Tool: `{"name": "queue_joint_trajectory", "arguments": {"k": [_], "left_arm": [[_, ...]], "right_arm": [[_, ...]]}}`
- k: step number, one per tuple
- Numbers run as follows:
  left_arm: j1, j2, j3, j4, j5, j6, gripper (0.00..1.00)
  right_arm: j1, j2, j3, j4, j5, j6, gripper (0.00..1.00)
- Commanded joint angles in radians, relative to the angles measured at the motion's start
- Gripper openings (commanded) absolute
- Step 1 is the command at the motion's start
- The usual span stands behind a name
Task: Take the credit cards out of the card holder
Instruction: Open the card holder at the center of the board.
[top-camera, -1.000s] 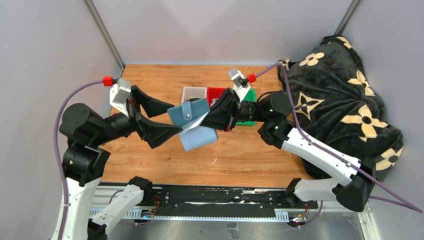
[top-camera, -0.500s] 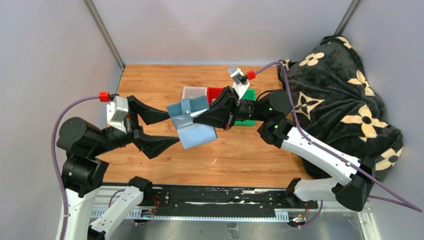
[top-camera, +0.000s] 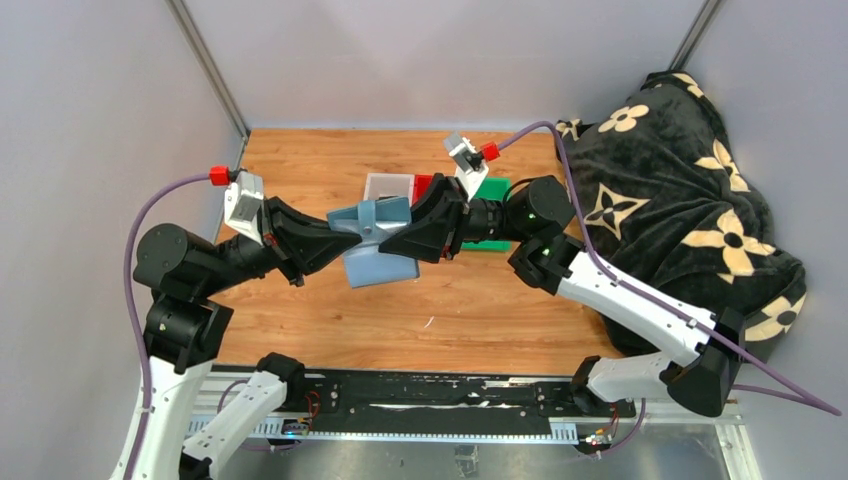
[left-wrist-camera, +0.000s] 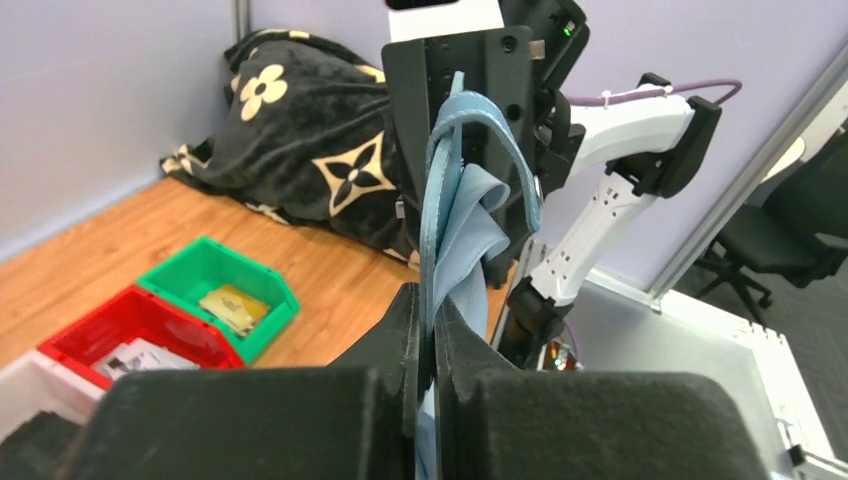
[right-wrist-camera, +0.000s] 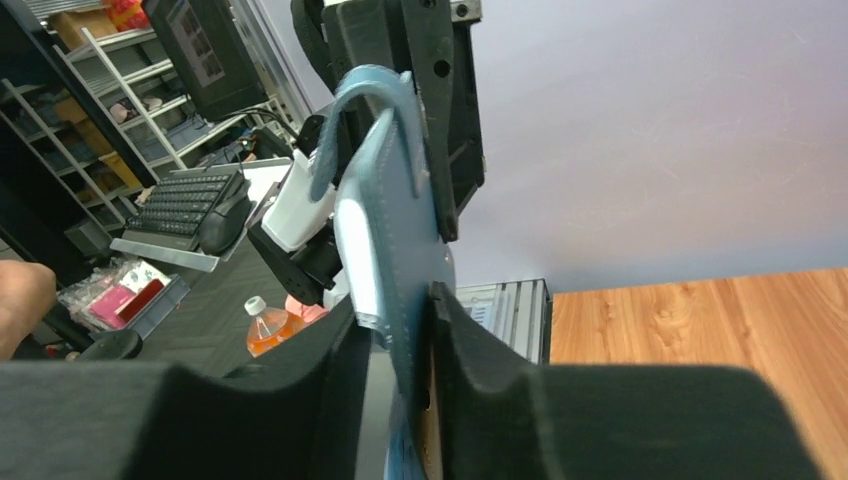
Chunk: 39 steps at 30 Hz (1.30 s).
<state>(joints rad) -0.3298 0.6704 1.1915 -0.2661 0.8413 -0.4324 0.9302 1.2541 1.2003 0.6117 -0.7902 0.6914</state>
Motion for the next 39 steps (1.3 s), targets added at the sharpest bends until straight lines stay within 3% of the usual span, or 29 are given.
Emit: {"name": "queue_joint_trajectory", "arguments": {"k": [1,5,13,23,29,39], "left_arm": [[-0.003,0.012,0.016,0.055,-0.082,-0.039,0.0],[-0.003,0.017,0.04,0.044,-0.129,-0.056,0.0],[-0.003,0.031,0.06,0.043,-0.148,-0.124,0.0],[-0.003,0.031,0.064,0.034,-0.119,-0.142,0.0],[-0.003,0.032,0.064,0.033,-0.099,-0.152,0.0],[-0.003,0.022,0.059,0.021,-0.076,-0.14,0.0]], "right_arm": [[0.018,-0.037,-0.03,0.048,-0.09,0.0,0.35],[0.018,-0.114,-0.124,0.026,-0.088,-0.029,0.4],[0.018,-0.191,-0.233,0.011,-0.06,-0.059,0.39],[0.018,-0.172,-0.179,-0.078,0.054,-0.129,0.21],[0.018,-0.153,-0.164,-0.066,0.124,-0.12,0.2],[0.016,-0.109,-0.147,0.039,0.176,-0.023,0.35]]}}
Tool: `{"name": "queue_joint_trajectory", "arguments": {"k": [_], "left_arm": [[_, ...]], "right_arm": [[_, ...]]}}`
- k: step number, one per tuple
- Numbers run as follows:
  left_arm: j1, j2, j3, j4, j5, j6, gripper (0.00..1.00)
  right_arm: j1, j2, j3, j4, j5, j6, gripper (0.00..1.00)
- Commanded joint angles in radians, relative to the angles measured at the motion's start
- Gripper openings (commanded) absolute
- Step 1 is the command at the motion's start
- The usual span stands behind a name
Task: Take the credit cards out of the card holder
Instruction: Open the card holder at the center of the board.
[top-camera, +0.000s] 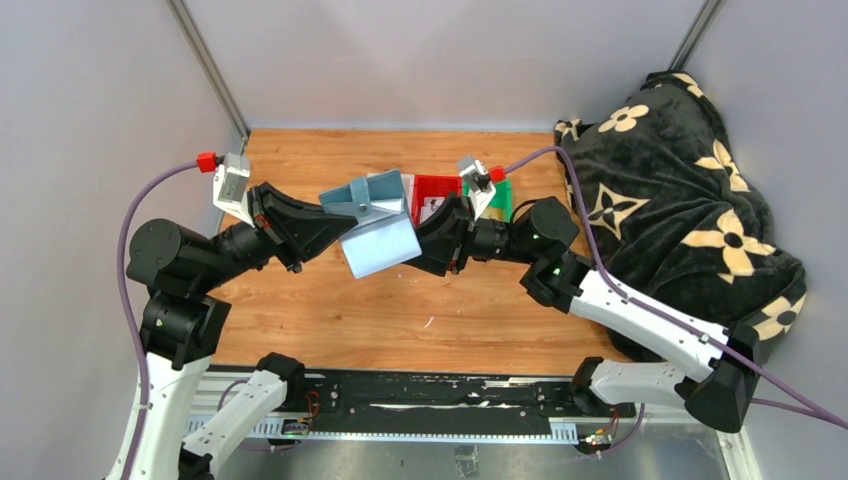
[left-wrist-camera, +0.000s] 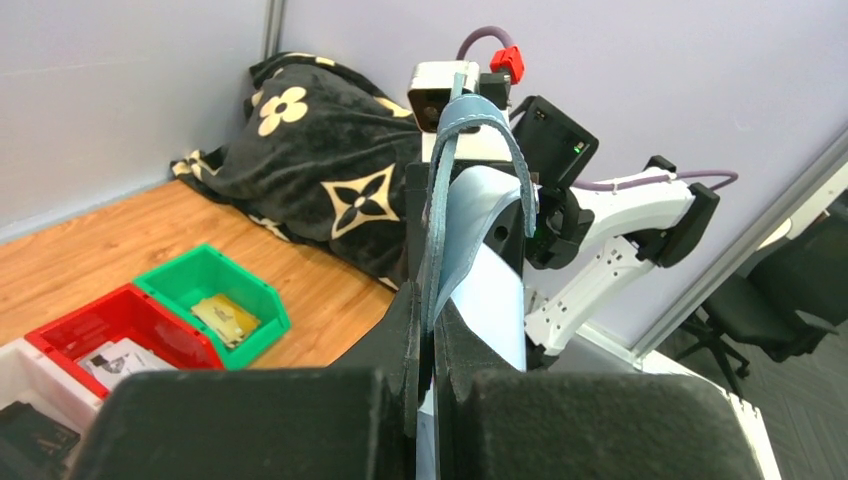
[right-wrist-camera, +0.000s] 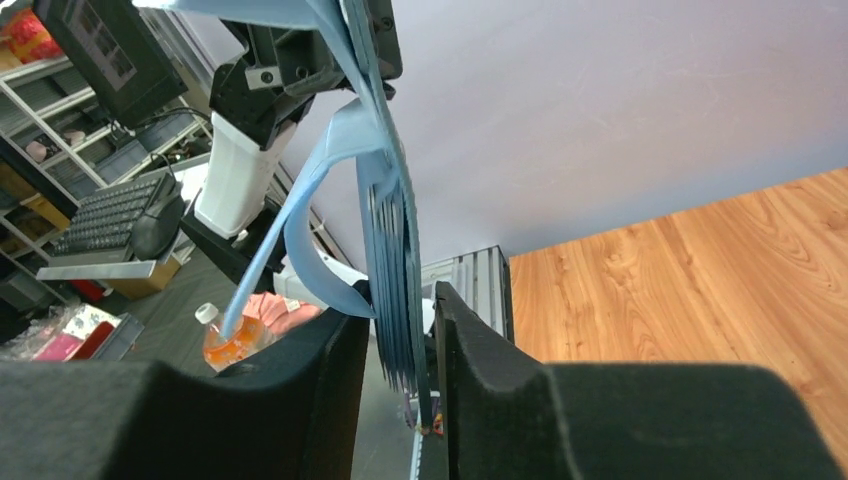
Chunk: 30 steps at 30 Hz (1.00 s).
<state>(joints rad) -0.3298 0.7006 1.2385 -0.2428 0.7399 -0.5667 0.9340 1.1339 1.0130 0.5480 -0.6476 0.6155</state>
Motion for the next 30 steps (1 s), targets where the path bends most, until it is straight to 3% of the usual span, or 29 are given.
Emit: {"name": "queue_joint_trajectory", "arguments": {"k": [1,10,19,22,26,27,28,30], "left_arm": [[-0.003,-0.008,0.013,-0.004,0.028,-0.004,0.0],[-0.003,-0.007,0.021,-0.01,0.049,-0.017,0.0],[-0.003,-0.001,0.011,-0.02,0.087,-0.026,0.0],[-0.003,0.003,0.005,-0.015,0.106,-0.035,0.0],[-0.003,0.005,-0.001,-0.022,0.114,-0.029,0.0],[-0.003,0.004,-0.002,-0.03,0.115,-0.021,0.02],[-0.003,0.003,-0.001,-0.037,0.113,-0.005,0.11],[-0.003,0.002,0.011,-0.078,0.105,0.027,0.53]], "right_arm": [[0.012,0.014,0.041,0.113,0.039,0.064,0.36],[0.014,0.039,0.097,0.072,0.103,0.016,0.37],[0.015,0.086,0.171,0.124,0.055,0.04,0.43],[0.016,0.09,0.164,0.137,0.055,0.05,0.42],[0.015,0.096,0.16,0.168,0.04,0.079,0.33],[0.015,0.098,0.162,0.178,0.03,0.086,0.28],[0.015,0.099,0.163,0.187,0.021,0.092,0.22],[0.014,0.095,0.164,0.191,0.016,0.102,0.09]]}}
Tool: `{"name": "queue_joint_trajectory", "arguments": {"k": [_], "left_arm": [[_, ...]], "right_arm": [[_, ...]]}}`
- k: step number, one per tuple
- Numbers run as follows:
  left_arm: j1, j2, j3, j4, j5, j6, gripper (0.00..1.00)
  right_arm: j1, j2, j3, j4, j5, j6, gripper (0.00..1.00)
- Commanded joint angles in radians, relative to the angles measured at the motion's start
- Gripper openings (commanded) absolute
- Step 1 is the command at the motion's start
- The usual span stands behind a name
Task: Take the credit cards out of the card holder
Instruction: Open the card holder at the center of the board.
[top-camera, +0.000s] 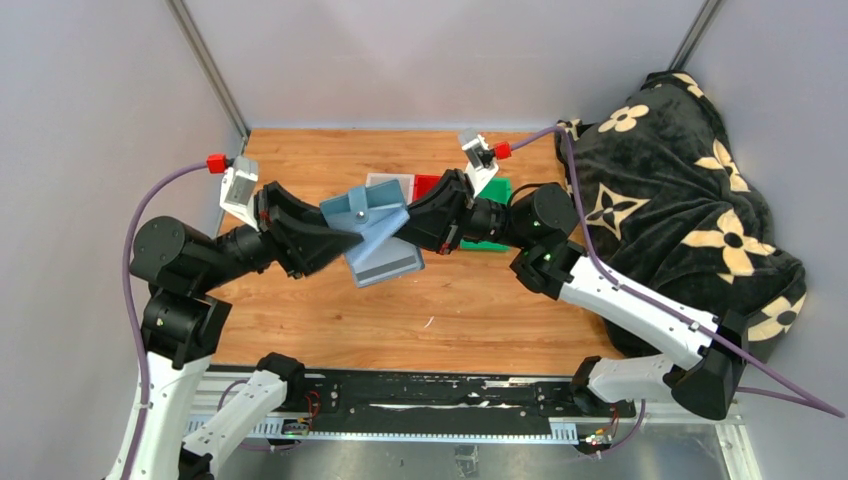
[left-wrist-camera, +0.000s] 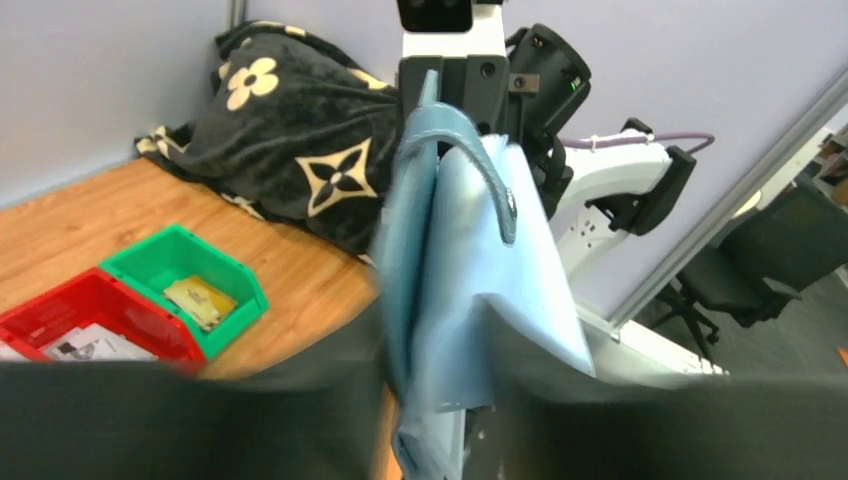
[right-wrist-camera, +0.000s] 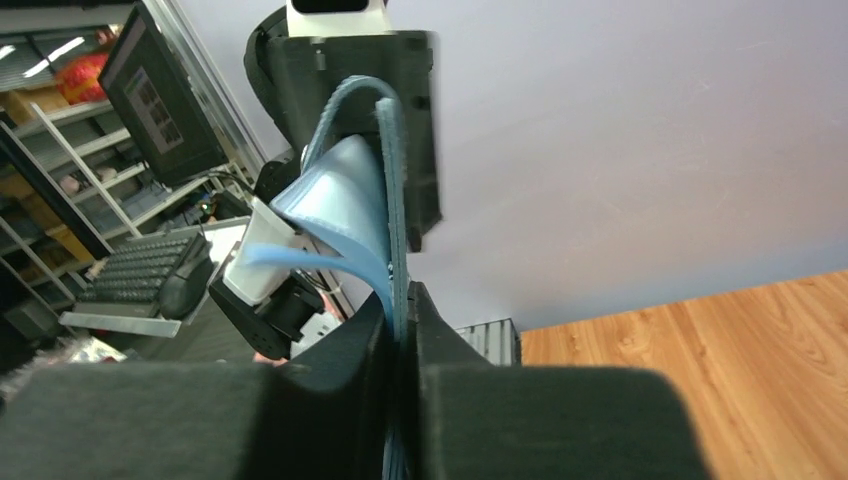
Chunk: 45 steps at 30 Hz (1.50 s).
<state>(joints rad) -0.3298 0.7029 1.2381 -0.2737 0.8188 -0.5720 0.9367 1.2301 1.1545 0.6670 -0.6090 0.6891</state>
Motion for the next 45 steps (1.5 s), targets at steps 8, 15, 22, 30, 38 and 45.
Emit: {"name": "queue_joint_trajectory", "arguments": {"k": [8,15,22,30,38,45], "left_arm": [[-0.003,-0.03,0.115,-0.212,0.0,0.204,0.97],[-0.003,-0.078,0.071,-0.19,0.133,0.273,0.93],[-0.003,-0.074,0.011,-0.095,0.005,0.272,0.84],[-0.003,-0.044,-0.045,0.032,-0.042,0.15,0.46],[-0.003,-0.067,-0.044,0.023,-0.131,0.142,0.0],[-0.003,-0.039,-0.012,0.021,-0.162,0.058,0.0]], "right_arm": [[-0.007,-0.065,-0.021,-0.022,0.025,0.002,0.0],[-0.012,-0.068,-0.014,-0.02,-0.01,0.027,0.0],[0.022,-0.027,0.008,0.022,-0.094,0.041,0.0],[0.059,-0.001,0.012,0.013,-0.123,-0.007,0.0],[0.057,-0.024,-0.054,0.039,-0.151,-0.011,0.28],[0.058,-0.099,-0.195,0.09,-0.177,0.008,0.34]]}}
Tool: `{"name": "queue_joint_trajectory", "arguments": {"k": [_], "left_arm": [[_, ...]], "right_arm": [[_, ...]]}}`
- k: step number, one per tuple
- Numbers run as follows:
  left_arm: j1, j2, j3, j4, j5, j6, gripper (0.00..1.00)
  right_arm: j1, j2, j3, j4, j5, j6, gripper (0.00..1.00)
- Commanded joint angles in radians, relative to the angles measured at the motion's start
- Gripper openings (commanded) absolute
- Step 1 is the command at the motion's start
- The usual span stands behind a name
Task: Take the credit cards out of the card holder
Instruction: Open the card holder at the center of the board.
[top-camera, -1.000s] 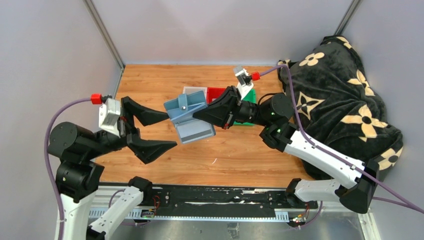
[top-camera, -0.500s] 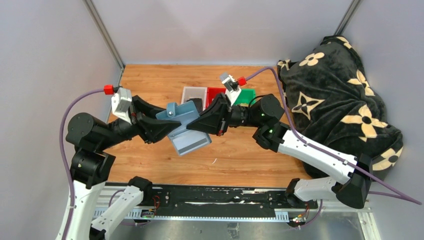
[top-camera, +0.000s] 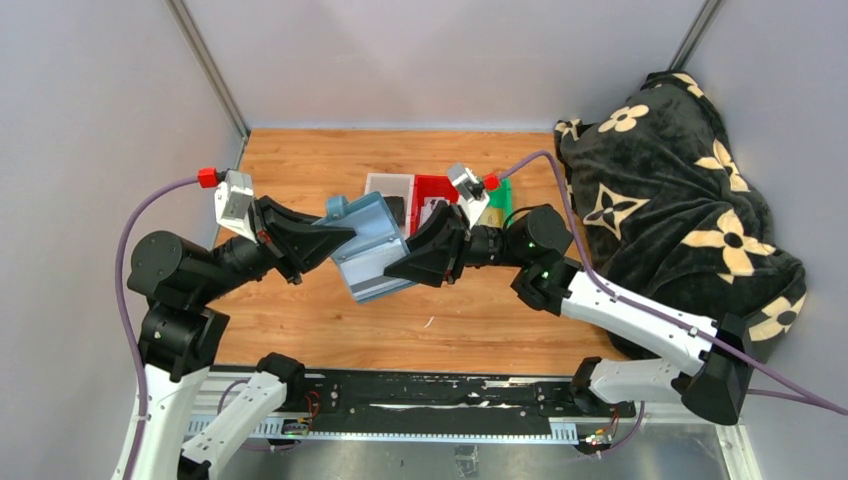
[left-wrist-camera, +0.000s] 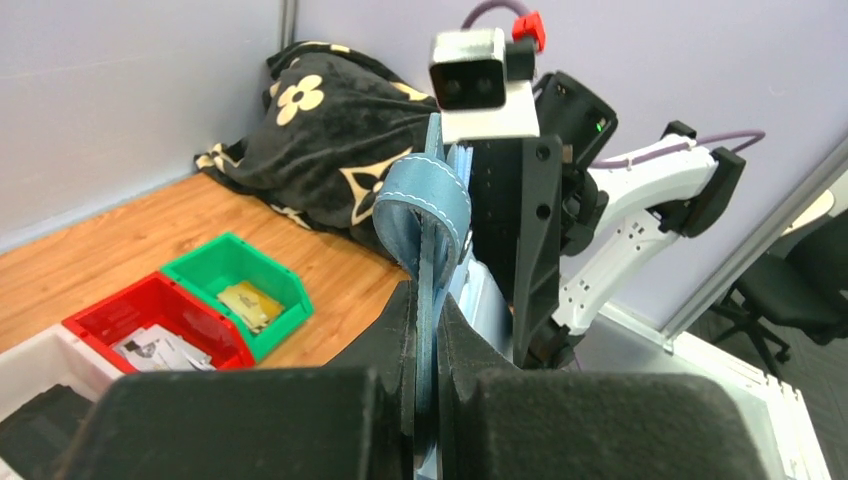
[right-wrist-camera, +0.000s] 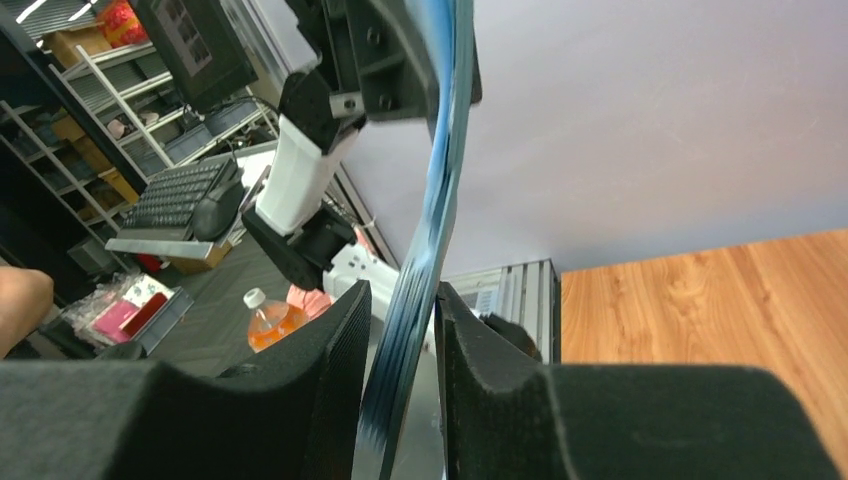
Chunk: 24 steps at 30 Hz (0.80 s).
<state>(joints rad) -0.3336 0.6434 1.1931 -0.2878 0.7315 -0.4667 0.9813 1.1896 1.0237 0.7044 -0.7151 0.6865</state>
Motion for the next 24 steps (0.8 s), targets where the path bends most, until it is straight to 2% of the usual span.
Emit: {"name": "queue_joint_trajectory", "arguments": {"k": [1,7,16,24], "left_arm": [[0.001,0.025,0.037,0.037,-0.068,-0.056,0.0],[0.001,0.041,0.047,0.047,-0.043,-0.101,0.0],[0.001,0.047,0.067,0.037,-0.009,-0.118,0.0],[0.001,0.039,0.07,0.027,0.008,-0.114,0.0]], "right_arm": [[0.013,-0.071,-0.081,0.054,-0.07,0.009,0.34],[0.013,-0.132,-0.125,0.002,-0.031,-0.051,0.34],[0.012,-0.124,-0.097,-0.066,0.084,-0.096,0.22],[0.004,-0.106,-0.088,-0.053,0.132,-0.068,0.22]]}}
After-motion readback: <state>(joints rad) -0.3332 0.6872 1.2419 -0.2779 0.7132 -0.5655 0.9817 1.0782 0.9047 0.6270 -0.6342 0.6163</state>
